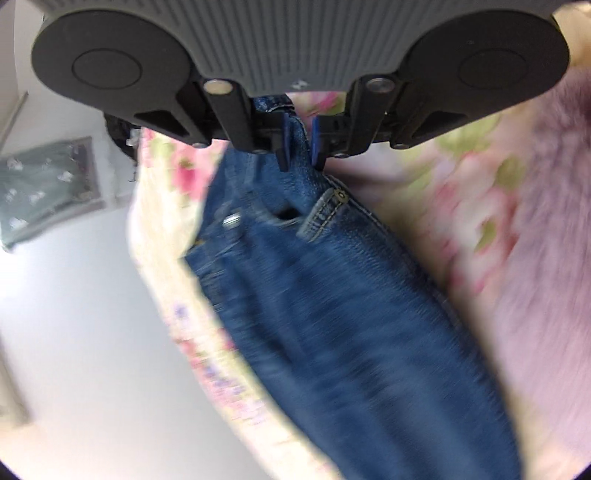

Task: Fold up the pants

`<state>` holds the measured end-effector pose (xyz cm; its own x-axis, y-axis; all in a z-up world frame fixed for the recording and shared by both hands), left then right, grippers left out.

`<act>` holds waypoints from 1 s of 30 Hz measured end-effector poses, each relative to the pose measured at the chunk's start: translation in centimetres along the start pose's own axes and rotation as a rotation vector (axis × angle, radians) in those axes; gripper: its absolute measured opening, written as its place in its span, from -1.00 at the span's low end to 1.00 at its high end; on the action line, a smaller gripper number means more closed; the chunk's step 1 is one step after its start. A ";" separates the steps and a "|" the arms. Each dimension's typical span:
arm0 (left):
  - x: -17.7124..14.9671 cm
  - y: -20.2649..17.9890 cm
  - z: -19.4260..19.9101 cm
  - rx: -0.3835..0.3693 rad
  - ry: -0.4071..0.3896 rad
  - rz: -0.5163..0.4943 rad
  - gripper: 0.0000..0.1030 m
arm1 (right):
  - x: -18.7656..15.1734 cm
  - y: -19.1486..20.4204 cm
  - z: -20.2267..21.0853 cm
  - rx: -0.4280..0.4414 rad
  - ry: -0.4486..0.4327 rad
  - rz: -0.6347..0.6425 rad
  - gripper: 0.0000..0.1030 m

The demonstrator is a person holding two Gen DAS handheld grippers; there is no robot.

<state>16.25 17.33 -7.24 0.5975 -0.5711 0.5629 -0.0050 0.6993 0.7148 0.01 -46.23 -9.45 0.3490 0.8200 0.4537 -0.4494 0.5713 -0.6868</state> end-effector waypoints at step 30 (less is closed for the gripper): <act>15.4 -2.3 -21.8 -0.006 0.048 -0.097 -0.92 | 12.0 -19.3 -28.0 -0.288 0.133 -0.277 -0.99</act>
<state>42.93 16.27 -9.22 0.6326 -0.6151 0.4706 0.0594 0.6443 0.7624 35.88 -48.48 -6.64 0.5361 0.6145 0.5788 -0.0819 0.7203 -0.6888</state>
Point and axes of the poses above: each gripper's, at about its wrist camera, not at the fingertips, and z roughly against the way its jaws point, y to its left, x to its top, the point moved 5 cm from there along -z, roughly the way its jaws point, and after that the axes turned 13 degrees about -y, right-handed, at the moved point
